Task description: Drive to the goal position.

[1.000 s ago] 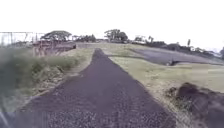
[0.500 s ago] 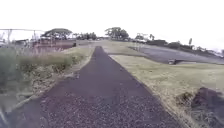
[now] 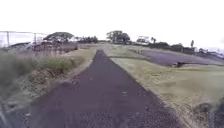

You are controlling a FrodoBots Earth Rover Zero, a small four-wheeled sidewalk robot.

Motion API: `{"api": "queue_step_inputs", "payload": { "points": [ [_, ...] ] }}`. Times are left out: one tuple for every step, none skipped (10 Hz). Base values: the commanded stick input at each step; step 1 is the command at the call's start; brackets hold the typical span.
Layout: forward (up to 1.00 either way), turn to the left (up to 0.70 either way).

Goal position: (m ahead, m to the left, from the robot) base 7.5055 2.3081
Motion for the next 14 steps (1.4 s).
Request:
{"api": "queue_step_inputs", "payload": {
  "points": [
    [0.70, 0.09],
    [0.70, 0.24],
    [0.70, 0.30],
    [0.70, 0.22],
    [0.70, 0.11],
    [0.70, 0.05],
    [0.70, 0.00],
    [0.70, 0.00],
    [0.70, 0.00],
    [0.70, 0.00],
    [0.70, 0.00],
    [0.70, 0.00],
    [0.70, 0.00],
    [0.70, 0.00]
  ]
}}
